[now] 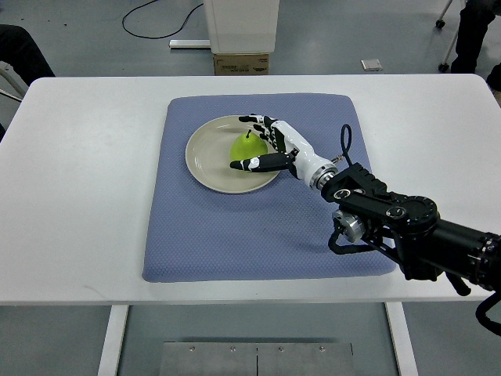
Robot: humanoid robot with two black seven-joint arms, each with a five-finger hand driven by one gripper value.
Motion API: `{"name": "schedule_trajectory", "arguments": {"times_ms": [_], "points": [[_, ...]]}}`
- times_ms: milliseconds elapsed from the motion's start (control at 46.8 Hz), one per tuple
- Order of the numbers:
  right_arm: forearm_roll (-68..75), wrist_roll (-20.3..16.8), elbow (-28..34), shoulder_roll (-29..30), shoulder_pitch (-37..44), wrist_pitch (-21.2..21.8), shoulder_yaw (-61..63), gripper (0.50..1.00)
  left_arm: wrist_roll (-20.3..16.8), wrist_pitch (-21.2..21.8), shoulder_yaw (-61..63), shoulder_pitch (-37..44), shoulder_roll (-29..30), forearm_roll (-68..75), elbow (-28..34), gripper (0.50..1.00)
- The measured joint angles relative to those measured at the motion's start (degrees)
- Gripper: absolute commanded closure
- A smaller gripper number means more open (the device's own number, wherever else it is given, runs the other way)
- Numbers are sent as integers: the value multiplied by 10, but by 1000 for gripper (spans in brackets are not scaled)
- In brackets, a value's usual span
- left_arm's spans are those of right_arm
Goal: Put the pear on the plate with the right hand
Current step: 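Open the right hand and withdraw it away from the plate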
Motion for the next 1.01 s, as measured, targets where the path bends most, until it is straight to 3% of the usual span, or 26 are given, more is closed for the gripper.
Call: {"name": "schedule_trajectory", "arguments": {"times_ms": [428,791,1005], "points": [[0,2,-9,-2,-8,2,57,500,0,0,0,-1,0,0,0,500],[2,2,-11,-55,-39,2,131,500,0,0,0,0,0,0,0,500],[5,0,-50,-63,-51,1,208,500,0,0,0,0,0,0,0,500]]}}
